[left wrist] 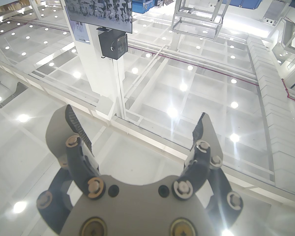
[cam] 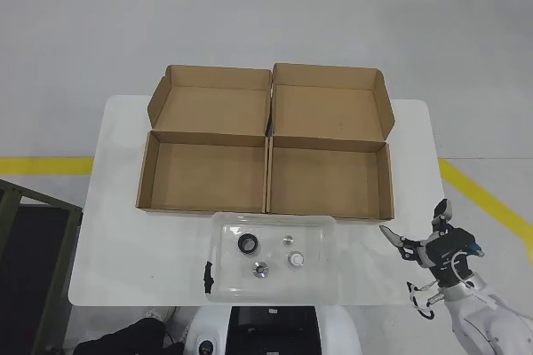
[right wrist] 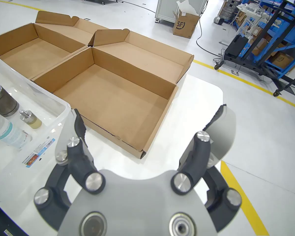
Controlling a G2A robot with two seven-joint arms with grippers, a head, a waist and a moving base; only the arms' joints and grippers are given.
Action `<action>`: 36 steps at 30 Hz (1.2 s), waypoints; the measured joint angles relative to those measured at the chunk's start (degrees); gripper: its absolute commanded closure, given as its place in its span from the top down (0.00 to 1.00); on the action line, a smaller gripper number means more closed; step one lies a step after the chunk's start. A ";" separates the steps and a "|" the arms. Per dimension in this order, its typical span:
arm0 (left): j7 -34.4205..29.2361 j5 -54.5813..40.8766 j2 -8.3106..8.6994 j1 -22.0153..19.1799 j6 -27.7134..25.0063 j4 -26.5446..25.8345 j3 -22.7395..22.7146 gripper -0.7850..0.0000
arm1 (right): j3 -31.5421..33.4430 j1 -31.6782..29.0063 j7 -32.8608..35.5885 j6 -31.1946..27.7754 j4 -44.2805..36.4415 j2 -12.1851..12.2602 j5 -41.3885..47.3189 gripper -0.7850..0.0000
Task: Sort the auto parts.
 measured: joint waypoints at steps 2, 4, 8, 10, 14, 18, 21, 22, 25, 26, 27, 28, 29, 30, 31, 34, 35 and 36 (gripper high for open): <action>0.00 0.00 0.00 0.00 0.00 0.00 0.00 1.00 | 0.00 0.00 0.00 0.00 0.00 0.00 0.00 1.00; 0.00 0.00 0.00 0.00 0.00 0.00 0.00 1.00 | 0.00 0.00 0.00 0.00 0.00 0.00 0.00 1.00; 0.00 0.00 0.00 0.00 0.00 0.00 0.00 1.00 | 0.00 0.00 0.00 0.00 0.00 0.00 0.00 1.00; 0.00 0.00 0.00 0.00 0.00 0.00 0.00 1.00 | 0.00 0.00 0.00 0.00 0.00 0.00 0.00 1.00; 0.00 0.00 0.00 0.00 0.00 0.00 0.00 1.00 | 0.00 0.00 0.00 0.00 0.00 0.00 0.00 1.00; 0.00 0.00 0.00 0.00 0.00 0.00 0.00 1.00 | 0.00 0.00 0.00 0.00 0.00 0.00 0.00 1.00; 0.00 0.00 0.00 0.00 0.00 0.00 0.00 1.00 | 0.00 0.00 0.00 0.00 0.00 0.00 0.00 1.00; 0.00 0.00 0.00 0.00 0.00 0.00 0.00 1.00 | 0.00 0.00 0.00 0.00 0.00 0.00 0.00 1.00; 0.00 0.00 0.00 0.00 0.00 0.00 0.00 1.00 | -0.03 0.03 0.01 0.03 0.02 0.00 0.03 1.00; 0.00 0.00 0.00 0.00 0.00 0.00 0.00 1.00 | -0.15 0.16 0.09 0.17 0.08 -0.01 0.19 1.00; 0.00 0.00 0.00 0.00 0.00 0.00 0.00 1.00 | -0.39 0.36 0.26 0.26 0.13 -0.02 0.41 1.00; 0.00 0.00 0.00 0.00 0.00 0.00 0.00 1.00 | -0.94 0.66 0.57 -0.21 -0.01 0.02 0.48 1.00; 0.00 0.00 0.00 0.00 0.00 0.00 0.00 1.00 | -1.36 0.91 0.83 -1.08 -0.23 0.08 0.30 1.00; 0.00 0.00 0.00 0.00 0.00 0.00 0.00 1.00 | -1.77 1.20 1.12 -2.17 -0.51 0.16 -0.03 1.00; 0.00 0.00 0.00 0.00 0.00 0.00 0.00 1.00 | -2.28 1.63 1.51 -3.69 -0.86 0.27 -0.48 1.00; 0.00 0.00 0.00 0.00 0.00 0.00 0.00 1.00 | -3.33 2.61 2.51 -7.48 -1.87 0.57 -1.12 1.00; 0.00 0.00 0.00 0.00 0.00 0.00 0.00 1.00 | -3.68 2.83 2.85 -8.62 -2.29 0.66 -1.26 1.00; 0.00 0.00 0.00 0.00 0.00 0.00 0.00 1.00 | -4.09 3.03 3.14 -9.83 -2.80 0.75 -1.40 1.00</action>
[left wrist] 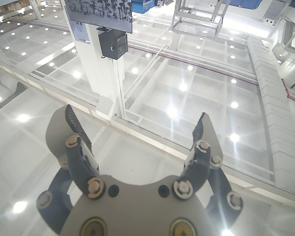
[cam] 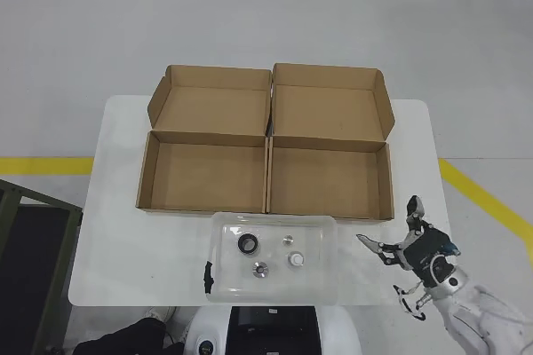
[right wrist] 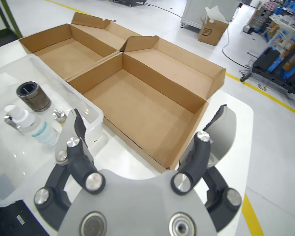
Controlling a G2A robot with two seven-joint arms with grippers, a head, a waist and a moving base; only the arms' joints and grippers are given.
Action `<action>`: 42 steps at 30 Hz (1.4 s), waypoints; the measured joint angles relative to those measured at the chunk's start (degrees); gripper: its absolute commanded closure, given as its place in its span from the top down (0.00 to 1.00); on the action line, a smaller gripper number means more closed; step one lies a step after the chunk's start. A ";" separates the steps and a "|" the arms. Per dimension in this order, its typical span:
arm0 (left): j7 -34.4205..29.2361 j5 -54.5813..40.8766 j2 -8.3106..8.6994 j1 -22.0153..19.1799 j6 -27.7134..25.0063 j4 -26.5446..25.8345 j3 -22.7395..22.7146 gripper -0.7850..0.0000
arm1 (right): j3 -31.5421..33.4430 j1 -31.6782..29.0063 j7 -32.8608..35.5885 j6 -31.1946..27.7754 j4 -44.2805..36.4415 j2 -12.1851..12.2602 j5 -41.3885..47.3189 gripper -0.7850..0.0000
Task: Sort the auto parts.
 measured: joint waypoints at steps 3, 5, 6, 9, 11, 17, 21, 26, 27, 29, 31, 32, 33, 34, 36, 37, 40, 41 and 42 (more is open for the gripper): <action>0.00 0.00 0.00 0.00 0.00 0.00 0.00 1.00 | -1.36 0.41 0.53 -3.45 -1.68 0.26 -0.25 1.00; 0.00 0.00 0.00 0.00 0.00 0.00 0.00 1.00 | -2.37 0.63 0.96 -6.09 -3.21 0.46 -0.41 1.00; 0.00 0.00 0.00 0.00 0.00 0.00 0.00 1.00 | -2.94 0.78 1.43 -7.54 -4.10 0.59 -0.82 1.00; 0.00 0.00 0.00 0.00 0.00 0.00 0.00 1.00 | -4.80 1.31 2.65 -10.89 -6.26 0.91 -2.26 1.00; 0.00 0.00 0.00 0.00 0.00 0.00 0.00 1.00 | -6.32 1.65 3.53 -12.75 -7.39 1.09 -3.43 1.00; 0.00 0.00 0.00 0.00 0.00 0.00 0.00 1.00 | -11.22 2.88 6.54 -15.68 -8.46 1.50 -6.10 1.00; 0.00 0.00 0.00 0.00 0.00 0.00 0.00 1.00 | -14.54 4.18 9.07 -16.89 -7.73 1.71 -7.49 1.00; 0.00 0.00 0.00 0.00 0.00 0.00 0.00 1.00 | -18.31 7.09 12.19 -17.51 -5.11 1.90 -8.87 1.00; 0.00 0.00 0.00 0.00 0.00 0.00 0.00 1.00 | -18.82 7.76 12.95 -17.30 -4.64 1.94 -9.13 1.00; 0.00 0.00 0.00 0.00 0.00 0.00 0.00 1.00 | -19.47 8.61 14.14 -17.16 -4.03 2.02 -9.37 1.00; 0.00 0.00 0.00 0.00 0.00 0.00 0.00 1.00 | -20.19 9.47 15.75 -17.16 -3.42 2.12 -9.83 1.00; 0.00 0.00 0.00 0.00 0.00 0.00 0.00 1.00 | -20.56 9.78 16.40 -17.18 -3.17 2.16 -9.98 1.00; 0.00 0.00 0.00 0.00 0.00 0.00 0.00 1.00 | -21.07 10.15 17.18 -17.19 -2.85 2.20 -10.07 1.00; 0.00 0.00 0.00 0.00 0.00 0.00 0.00 1.00 | -21.44 10.42 17.72 -17.12 -2.63 2.22 -10.09 1.00; 0.00 0.00 0.00 0.00 0.00 0.00 0.00 1.00 | -22.16 10.95 18.87 -16.58 -2.13 2.26 -9.78 1.00; 0.00 0.00 0.00 0.00 0.00 0.00 0.00 1.00 | -22.43 11.15 19.41 -16.32 -1.93 2.27 -9.59 1.00; 0.00 0.00 0.00 0.00 0.00 0.00 0.00 1.00 | -23.57 11.83 21.64 -16.25 -1.40 2.36 -9.20 1.00; 0.00 0.00 0.00 0.00 0.00 0.00 0.00 1.00 | -23.96 12.05 22.29 -16.36 -1.21 2.38 -8.99 1.00; 0.00 0.00 0.00 0.00 0.00 0.00 0.00 1.00 | -24.33 12.28 22.89 -16.47 -1.00 2.40 -8.75 1.00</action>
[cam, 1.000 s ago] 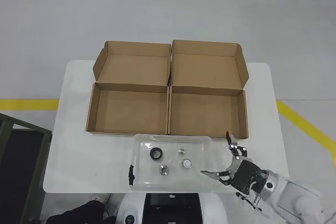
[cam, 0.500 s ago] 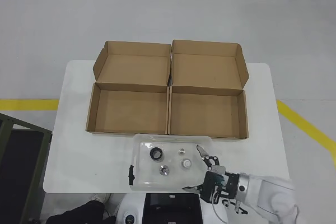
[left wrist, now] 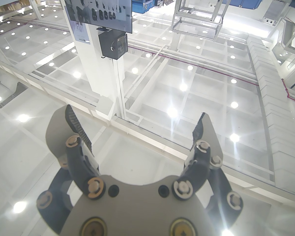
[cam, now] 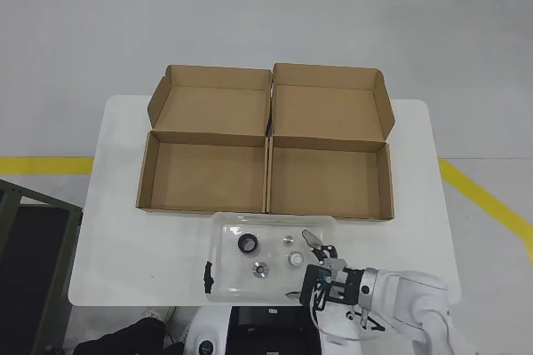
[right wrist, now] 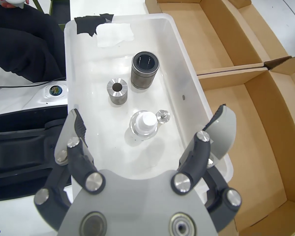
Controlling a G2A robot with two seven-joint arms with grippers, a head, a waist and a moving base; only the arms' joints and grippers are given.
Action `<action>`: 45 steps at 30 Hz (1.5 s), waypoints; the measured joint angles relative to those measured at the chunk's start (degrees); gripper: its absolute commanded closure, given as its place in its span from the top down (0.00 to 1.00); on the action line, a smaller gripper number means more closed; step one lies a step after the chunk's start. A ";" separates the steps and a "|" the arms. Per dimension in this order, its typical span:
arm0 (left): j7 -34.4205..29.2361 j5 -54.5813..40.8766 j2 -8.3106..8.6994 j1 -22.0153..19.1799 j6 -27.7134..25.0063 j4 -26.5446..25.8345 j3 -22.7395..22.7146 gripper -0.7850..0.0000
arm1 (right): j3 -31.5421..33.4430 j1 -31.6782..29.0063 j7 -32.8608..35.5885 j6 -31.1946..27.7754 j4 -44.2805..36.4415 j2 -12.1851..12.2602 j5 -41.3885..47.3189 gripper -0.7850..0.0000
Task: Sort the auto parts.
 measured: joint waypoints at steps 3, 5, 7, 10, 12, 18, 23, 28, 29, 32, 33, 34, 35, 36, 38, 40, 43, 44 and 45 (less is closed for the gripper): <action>0.00 0.00 0.00 0.00 0.00 0.00 0.00 1.00 | -0.90 0.87 1.67 0.22 0.94 0.07 1.28 1.00; 0.00 0.00 0.00 0.00 0.00 0.00 0.00 1.00 | -1.11 1.36 2.47 0.64 1.46 0.10 2.10 1.00; 0.00 0.00 0.00 0.00 0.00 0.00 0.00 1.00 | -1.32 1.92 3.39 1.14 2.09 0.15 2.98 1.00; 0.00 0.00 0.00 0.00 0.00 0.00 0.00 1.00 | -1.75 2.71 4.97 1.46 3.15 0.25 3.89 0.98; 0.00 0.00 0.00 0.00 0.00 0.00 0.00 1.00 | -2.06 3.27 5.91 1.57 3.86 0.32 4.43 0.94; 0.00 0.00 0.00 0.00 0.00 0.00 0.00 1.00 | -3.06 4.45 7.52 2.10 5.09 0.51 5.35 0.80; 0.00 0.00 0.00 0.00 0.00 0.00 0.00 1.00 | -3.59 5.23 8.20 2.78 5.91 0.71 5.66 0.69; 0.00 0.00 0.00 0.00 0.00 0.00 0.00 1.00 | -3.82 5.75 8.57 3.48 6.80 0.94 5.62 0.46; 0.00 0.00 0.00 0.00 0.00 0.00 0.00 1.00 | -3.86 5.83 8.57 3.56 6.94 0.99 5.62 0.44; 0.00 0.00 0.00 0.00 0.00 0.00 0.00 1.00 | -3.97 6.06 8.49 3.79 7.22 1.13 5.75 0.31; 0.00 0.00 0.00 0.00 0.00 0.00 0.00 1.00 | -3.98 6.12 8.46 3.86 7.27 1.19 5.80 0.25; 0.00 0.00 0.00 0.00 0.00 0.00 0.00 1.00 | -3.97 6.15 8.44 3.88 7.28 1.24 5.83 0.18; 0.00 0.00 0.00 0.00 0.00 0.00 0.00 1.00 | -3.94 6.16 8.40 3.88 7.27 1.30 5.86 0.09; 0.00 0.00 0.00 0.00 0.00 0.00 0.00 1.00 | -3.85 6.14 8.35 3.89 7.16 1.38 5.87 0.00; 0.00 0.00 0.00 0.00 0.00 0.00 0.00 1.00 | -3.67 5.93 8.21 3.91 6.75 1.51 5.83 0.00; 0.00 0.00 0.00 0.00 0.00 0.00 0.00 1.00 | -3.30 5.54 7.76 3.96 5.99 1.67 6.12 0.00; 0.00 0.00 0.00 0.00 0.00 0.00 0.00 1.00 | -2.36 4.82 6.98 3.84 4.13 1.94 7.05 0.00; 0.00 0.00 0.00 0.00 0.00 0.00 0.00 1.00 | -2.00 4.59 6.73 3.74 3.50 2.03 7.39 0.00; 0.00 0.00 0.00 0.00 0.00 0.00 0.00 1.00 | -1.50 4.28 6.42 3.59 2.75 2.15 7.83 0.00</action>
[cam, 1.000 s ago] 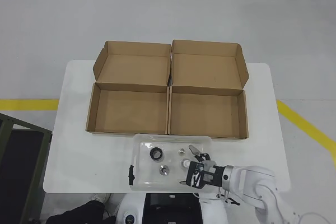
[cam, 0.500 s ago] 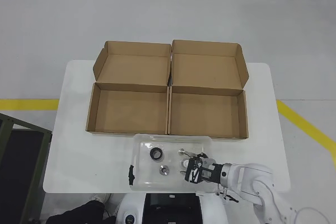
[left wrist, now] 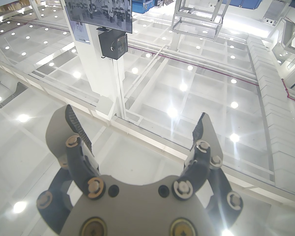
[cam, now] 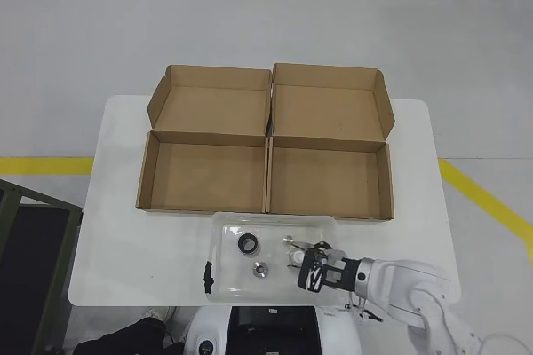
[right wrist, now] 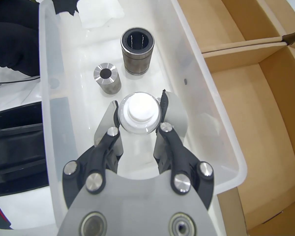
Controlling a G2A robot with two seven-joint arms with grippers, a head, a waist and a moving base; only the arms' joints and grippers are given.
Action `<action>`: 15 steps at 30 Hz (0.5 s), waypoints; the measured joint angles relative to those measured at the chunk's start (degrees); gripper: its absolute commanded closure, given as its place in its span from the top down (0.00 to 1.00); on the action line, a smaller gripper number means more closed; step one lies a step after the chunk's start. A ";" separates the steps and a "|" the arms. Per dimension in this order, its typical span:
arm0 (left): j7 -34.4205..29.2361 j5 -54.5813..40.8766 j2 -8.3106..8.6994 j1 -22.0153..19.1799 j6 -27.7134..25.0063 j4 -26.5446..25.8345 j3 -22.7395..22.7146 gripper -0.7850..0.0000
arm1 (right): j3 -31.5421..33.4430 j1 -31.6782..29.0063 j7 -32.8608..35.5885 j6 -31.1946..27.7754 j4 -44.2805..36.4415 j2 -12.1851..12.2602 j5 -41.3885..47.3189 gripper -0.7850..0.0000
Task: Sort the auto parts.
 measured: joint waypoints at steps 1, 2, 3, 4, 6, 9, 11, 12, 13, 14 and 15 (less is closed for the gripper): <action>0.00 0.00 0.00 0.00 0.00 0.00 0.00 1.00 | 0.39 -0.20 -0.21 -0.10 -0.58 0.09 0.31 0.00; 0.00 0.00 0.00 0.00 0.00 0.00 0.00 1.00 | 0.76 -0.38 -0.45 -0.20 -1.15 0.18 0.67 0.00; 0.00 0.00 0.00 0.00 0.00 0.00 0.00 1.00 | 1.08 -0.57 -0.72 -0.33 -1.69 0.25 1.10 0.00; 0.00 0.00 0.00 0.00 0.00 0.00 0.00 1.00 | 1.49 -0.80 -1.10 -0.46 -2.31 0.35 1.78 0.00; 0.00 0.00 0.00 0.00 0.00 0.00 0.00 1.00 | 1.99 -1.15 -1.57 -0.39 -3.02 0.47 3.12 0.00; 0.00 0.00 0.00 0.00 0.00 0.00 0.00 1.00 | 2.36 -1.64 -2.36 0.43 -4.69 0.57 6.15 0.00; 0.00 0.00 0.00 0.00 0.00 0.00 0.00 1.00 | 2.28 -1.74 -3.03 0.98 -5.49 0.59 7.79 0.00; 0.00 0.00 0.00 0.00 0.00 0.00 0.00 1.00 | 2.16 -1.72 -3.62 1.48 -5.68 0.59 8.74 0.00; 0.00 0.00 0.00 0.00 0.00 0.00 0.00 1.00 | 2.04 -1.64 -4.16 2.05 -5.62 0.57 9.38 0.00; 0.00 0.00 0.00 0.00 0.00 0.00 0.00 1.00 | 1.85 -1.53 -4.88 2.83 -5.38 0.52 10.11 0.00; 0.00 0.00 0.00 0.00 0.00 0.00 0.00 1.00 | 1.47 -1.36 -6.25 4.01 -4.79 0.40 11.43 0.00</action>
